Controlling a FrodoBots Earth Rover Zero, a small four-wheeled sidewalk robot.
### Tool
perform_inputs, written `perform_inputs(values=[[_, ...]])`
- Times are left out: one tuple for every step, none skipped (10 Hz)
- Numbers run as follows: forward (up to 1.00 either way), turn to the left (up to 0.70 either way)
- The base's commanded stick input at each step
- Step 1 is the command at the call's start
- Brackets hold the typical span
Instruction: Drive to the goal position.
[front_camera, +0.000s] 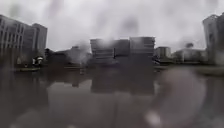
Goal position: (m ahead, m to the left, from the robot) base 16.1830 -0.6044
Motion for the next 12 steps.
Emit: perform_inputs(values=[[1.0,0.0],[1.0,0.0],[1.0,0.0],[1.0,0.0],[1.0,0.0],[1.0,0.0],[1.0,0.0],[1.0,0.0],[1.0,0.0],[1.0,0.0],[1.0,0.0],[1.0,0.0]])
